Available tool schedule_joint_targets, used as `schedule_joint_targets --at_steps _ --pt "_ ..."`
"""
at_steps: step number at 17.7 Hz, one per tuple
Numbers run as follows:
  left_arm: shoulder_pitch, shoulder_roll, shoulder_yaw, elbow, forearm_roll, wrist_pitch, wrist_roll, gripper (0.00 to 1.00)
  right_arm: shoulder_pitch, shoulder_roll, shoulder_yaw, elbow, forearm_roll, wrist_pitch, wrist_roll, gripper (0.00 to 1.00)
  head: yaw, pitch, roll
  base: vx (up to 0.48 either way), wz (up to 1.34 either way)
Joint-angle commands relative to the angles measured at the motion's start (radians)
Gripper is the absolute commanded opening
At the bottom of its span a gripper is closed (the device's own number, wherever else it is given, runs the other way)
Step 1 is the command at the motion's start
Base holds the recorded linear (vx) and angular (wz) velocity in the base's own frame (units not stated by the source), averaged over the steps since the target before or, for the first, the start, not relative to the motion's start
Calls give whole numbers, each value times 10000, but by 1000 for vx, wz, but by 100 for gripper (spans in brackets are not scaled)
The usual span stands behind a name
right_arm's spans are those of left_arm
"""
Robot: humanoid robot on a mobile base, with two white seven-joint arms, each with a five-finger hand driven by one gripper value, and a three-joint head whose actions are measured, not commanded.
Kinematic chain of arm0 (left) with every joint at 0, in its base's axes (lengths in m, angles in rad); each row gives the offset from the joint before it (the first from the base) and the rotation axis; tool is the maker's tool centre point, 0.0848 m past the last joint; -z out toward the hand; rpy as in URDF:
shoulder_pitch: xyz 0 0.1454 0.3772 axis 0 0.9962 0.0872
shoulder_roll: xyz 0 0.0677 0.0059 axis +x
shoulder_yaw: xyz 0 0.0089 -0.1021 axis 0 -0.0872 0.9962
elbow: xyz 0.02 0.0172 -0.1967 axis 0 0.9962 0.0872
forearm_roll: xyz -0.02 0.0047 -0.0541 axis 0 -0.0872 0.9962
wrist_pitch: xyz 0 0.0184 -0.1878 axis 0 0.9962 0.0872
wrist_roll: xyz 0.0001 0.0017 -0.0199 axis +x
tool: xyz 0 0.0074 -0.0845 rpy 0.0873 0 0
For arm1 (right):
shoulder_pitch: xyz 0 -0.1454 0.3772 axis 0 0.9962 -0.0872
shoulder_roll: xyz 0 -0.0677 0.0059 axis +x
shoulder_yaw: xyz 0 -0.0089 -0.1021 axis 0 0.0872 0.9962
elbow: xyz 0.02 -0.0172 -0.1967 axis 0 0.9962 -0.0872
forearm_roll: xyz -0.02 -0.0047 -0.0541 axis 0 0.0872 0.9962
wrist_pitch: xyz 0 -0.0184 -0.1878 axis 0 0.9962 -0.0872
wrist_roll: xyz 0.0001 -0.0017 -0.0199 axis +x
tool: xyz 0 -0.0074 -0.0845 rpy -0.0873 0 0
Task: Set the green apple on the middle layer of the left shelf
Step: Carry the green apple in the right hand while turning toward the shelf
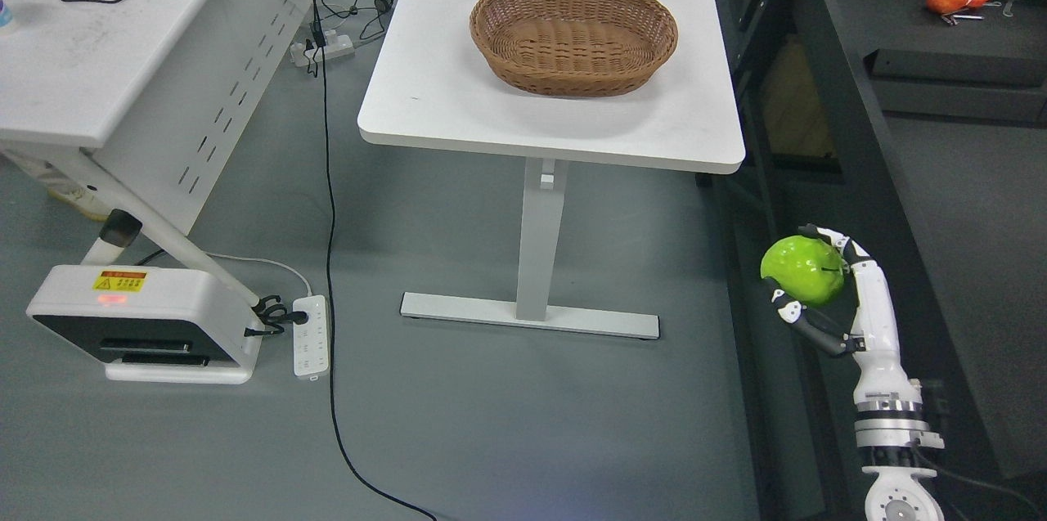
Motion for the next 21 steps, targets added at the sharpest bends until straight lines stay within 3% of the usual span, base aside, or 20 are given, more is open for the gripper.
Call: schedule_joint_targets --at_steps 1,21 --pt "0 175 -16 -2 0 -5 2 100 169 359 361 -14 0 -14 -4 0 0 0 0 -279 97" --pt "0 175 15 -2 0 -5 2 100 200 512 238 -14 -30 -14 -4 0 0 0 0 -274 5"
